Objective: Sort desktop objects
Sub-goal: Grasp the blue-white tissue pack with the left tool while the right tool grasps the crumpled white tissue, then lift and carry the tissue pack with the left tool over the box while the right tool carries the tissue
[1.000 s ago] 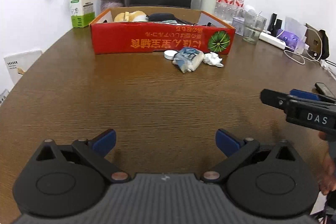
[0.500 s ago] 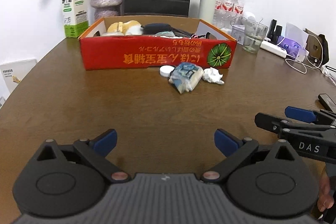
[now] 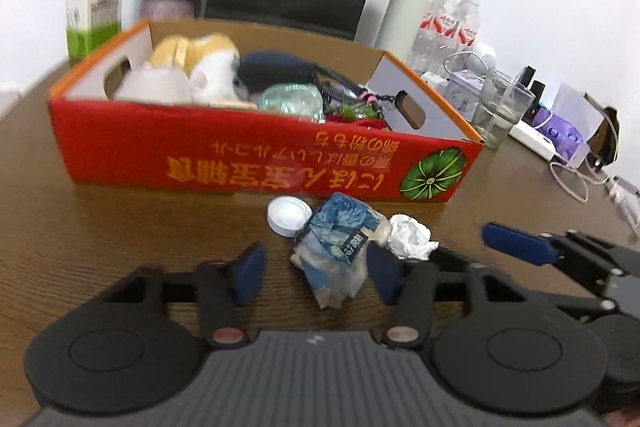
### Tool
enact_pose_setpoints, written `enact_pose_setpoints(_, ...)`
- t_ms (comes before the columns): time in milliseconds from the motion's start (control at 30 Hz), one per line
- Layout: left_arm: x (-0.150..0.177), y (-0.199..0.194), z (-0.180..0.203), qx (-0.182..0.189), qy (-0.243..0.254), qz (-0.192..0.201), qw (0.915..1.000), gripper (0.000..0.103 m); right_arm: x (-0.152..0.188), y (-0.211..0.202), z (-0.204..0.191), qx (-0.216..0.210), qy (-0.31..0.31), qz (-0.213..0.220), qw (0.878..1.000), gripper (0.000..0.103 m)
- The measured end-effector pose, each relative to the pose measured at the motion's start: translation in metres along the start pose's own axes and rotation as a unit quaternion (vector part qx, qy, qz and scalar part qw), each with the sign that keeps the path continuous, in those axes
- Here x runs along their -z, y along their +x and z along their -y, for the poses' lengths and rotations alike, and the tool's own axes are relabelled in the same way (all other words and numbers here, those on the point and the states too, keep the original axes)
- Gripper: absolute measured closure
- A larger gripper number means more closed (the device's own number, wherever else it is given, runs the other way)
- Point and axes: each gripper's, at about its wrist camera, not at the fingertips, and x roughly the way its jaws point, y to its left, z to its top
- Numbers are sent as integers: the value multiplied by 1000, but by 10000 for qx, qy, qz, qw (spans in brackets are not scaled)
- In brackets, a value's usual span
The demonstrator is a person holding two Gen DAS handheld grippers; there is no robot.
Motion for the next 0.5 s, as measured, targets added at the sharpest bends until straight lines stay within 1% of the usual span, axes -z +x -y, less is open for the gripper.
enact_pose_setpoints(33,0,4,-3,72,-75,-43,9999,67,-1,5,-2,-51,-66,-29,10000,54)
enact_pose_setpoints(67,1,5,-5,94,-73,1,9999,73,-2,10,-4,-120,-144,-57,9998,57)
enact_pose_setpoints(133,2,6,-5,79,20,14,10000,82,-3,18,-6,-204,-182,-80,9996,67)
enact_pose_setpoints(167,3,5,-6,119,30,10,9999,83,-3,22,-7,-218,-187,-103,9995,69)
enact_pose_setpoints(200,3,4,-6,145,33,-3,9999,84,-3,25,-8,-203,-201,-131,9995,76)
enact_pose_setpoints(233,4,2,-6,139,36,-21,9999,87,-3,27,-8,-173,-197,-143,9996,86)
enact_pose_setpoints(267,4,-3,-6,89,6,-27,10000,89,-2,28,-9,-146,-182,-142,9996,89)
enact_pose_setpoints(300,5,-8,-7,59,-30,-1,10000,89,-2,26,-9,-131,-171,-114,9997,90)
enact_pose_setpoints(433,12,-42,-10,186,-166,243,9994,90,2,13,-4,-10,-35,12,10000,92)
enact_pose_setpoints(500,18,-57,-11,107,-183,294,9993,90,4,4,-1,6,114,51,9999,92)
